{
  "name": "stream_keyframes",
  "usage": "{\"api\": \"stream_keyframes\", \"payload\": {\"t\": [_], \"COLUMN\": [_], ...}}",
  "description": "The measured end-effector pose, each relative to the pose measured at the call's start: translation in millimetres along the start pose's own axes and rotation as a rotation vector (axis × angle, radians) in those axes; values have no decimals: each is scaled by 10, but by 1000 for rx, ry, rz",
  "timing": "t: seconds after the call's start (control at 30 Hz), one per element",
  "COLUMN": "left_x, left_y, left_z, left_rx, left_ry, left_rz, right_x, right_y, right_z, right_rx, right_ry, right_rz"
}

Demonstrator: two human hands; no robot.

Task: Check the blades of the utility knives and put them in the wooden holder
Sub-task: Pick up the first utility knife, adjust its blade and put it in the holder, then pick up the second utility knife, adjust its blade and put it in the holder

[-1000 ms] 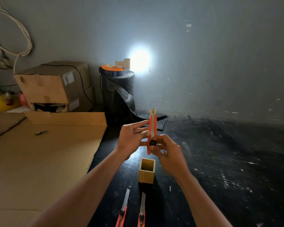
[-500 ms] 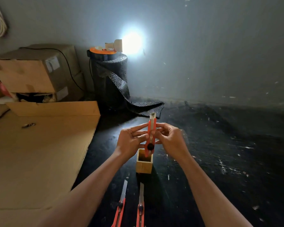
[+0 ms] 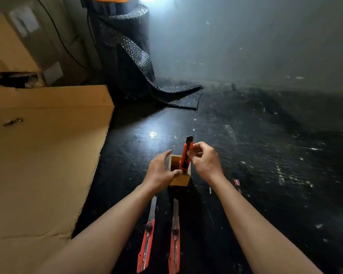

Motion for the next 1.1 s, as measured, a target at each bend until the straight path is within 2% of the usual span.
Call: {"api": "stream_keyframes", "payload": {"t": [0.33, 0.7, 0.9, 1.1], "left_x": [-242, -243, -149, -150], "left_y": [-214, -214, -66, 581], "left_z": [-201, -185, -191, -367], "left_rx": [84, 108, 108, 26], "left_ry": [19, 31, 31, 58], "left_rz": [-93, -119, -32, 53], "right_x": [-390, -336, -142, -69], "right_y": [-94, -195, -16, 458], "right_z": [379, 429, 365, 369], "right_rx": [-89, -125, -86, -88], "right_ry": [212, 248, 239, 274], "right_rz": [-128, -87, -72, -154]}}
Point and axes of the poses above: each hand's wrist, its own y-axis away from the middle knuckle, its own x-axis out of the back of the hand, z = x × y, the point moved 6 cm from there along -y, towards the middle knuckle, and after that the axes turned 10 degrees about x, right-handed, at the moved point
